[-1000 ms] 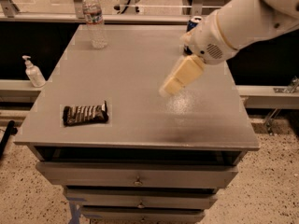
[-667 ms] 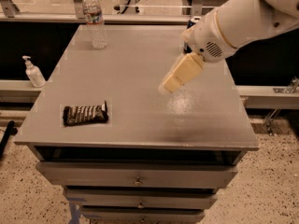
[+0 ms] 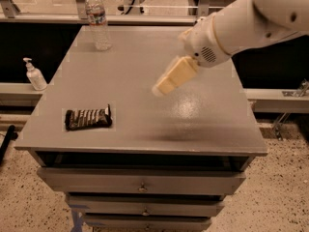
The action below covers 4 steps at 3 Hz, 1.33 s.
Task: Move water bottle near rxbar chocolate
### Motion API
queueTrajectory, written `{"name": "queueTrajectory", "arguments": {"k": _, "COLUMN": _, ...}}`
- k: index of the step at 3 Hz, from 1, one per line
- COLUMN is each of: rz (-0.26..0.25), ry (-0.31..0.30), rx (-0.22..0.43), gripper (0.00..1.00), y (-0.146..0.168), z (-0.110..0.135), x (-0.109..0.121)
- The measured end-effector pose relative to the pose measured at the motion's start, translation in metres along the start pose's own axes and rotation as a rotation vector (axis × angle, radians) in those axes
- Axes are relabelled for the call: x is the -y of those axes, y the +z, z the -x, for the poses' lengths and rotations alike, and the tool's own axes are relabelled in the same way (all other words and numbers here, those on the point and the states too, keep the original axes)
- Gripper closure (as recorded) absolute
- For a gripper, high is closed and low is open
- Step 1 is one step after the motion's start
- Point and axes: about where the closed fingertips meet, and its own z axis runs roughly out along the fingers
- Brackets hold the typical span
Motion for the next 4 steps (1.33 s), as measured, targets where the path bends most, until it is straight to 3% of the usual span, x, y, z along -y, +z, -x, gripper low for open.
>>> {"name": "queueTrajectory", "arguments": {"k": 1, "rz": 0.003, "ry": 0.024, "rx": 0.15, "gripper": 0.0, "y": 0.064, "z": 0.037, "x": 0.013}}
{"name": "queueTrajectory", "arguments": {"k": 3, "rz": -0.064, "ry": 0.048, "rx": 0.409, "gripper": 0.0, "y": 0.167, "z": 0.122, "x": 0.067}}
{"name": "queueTrajectory", "arguments": {"k": 4, "rz": -0.114, "ry": 0.052, "rx": 0.471, "gripper": 0.0, "y": 0.205, "z": 0.153, "x": 0.098}}
